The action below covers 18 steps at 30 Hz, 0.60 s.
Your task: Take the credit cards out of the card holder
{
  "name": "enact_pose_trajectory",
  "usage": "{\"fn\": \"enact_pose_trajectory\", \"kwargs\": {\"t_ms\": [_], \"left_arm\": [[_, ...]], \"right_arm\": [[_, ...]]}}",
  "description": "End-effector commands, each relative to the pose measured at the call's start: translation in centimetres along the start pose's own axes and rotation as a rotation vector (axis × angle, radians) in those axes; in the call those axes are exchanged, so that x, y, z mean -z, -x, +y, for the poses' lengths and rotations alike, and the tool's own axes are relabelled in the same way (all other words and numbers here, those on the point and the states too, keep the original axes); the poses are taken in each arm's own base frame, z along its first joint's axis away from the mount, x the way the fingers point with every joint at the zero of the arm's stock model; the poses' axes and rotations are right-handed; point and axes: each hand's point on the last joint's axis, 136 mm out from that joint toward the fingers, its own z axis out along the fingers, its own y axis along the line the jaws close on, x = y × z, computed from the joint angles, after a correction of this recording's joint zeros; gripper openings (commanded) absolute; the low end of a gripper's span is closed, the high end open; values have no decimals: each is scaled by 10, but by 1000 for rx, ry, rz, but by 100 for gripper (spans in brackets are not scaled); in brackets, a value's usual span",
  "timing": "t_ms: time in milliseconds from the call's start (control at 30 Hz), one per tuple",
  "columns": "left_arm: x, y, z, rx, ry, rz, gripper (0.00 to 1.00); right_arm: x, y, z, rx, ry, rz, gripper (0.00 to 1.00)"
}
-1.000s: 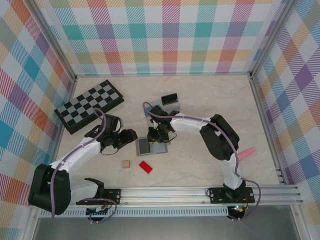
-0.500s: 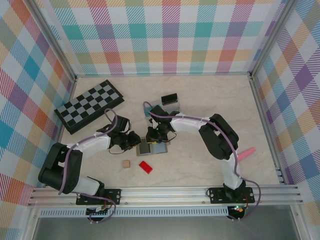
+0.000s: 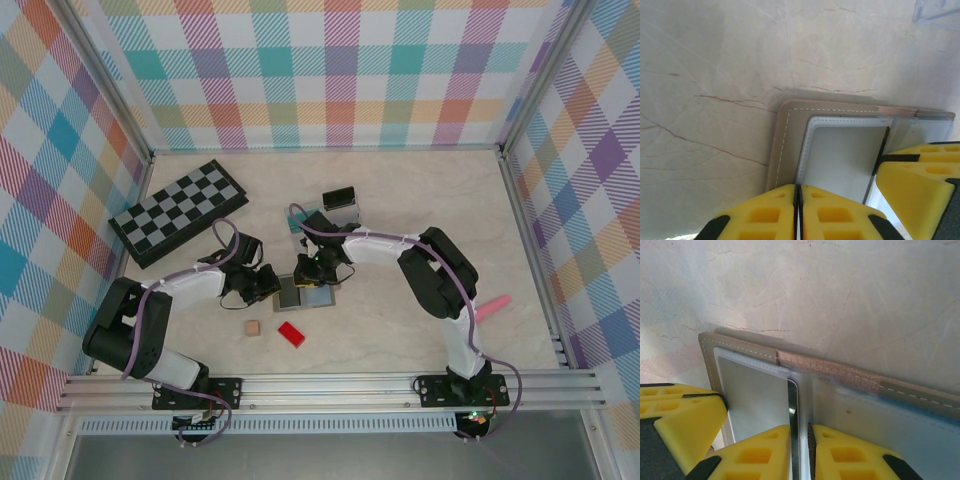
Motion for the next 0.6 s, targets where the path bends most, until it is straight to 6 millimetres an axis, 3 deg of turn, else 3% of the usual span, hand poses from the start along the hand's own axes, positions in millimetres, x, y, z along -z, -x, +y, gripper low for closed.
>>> {"fn": "enact_pose_trajectory", "kwargs": {"t_ms": [0,267,567], "left_arm": [[-5,-6,15,16,60,8,8],[-13,-13,35,33,125,29,3],[-17,-17,39,38,127,44,2]], "right_arm": [[-12,-7,-17,-39,-25,37,18],[-16,-9,-16,-38,-6,53,16],[-18,-12,-8,-20,51,78,18]]}}
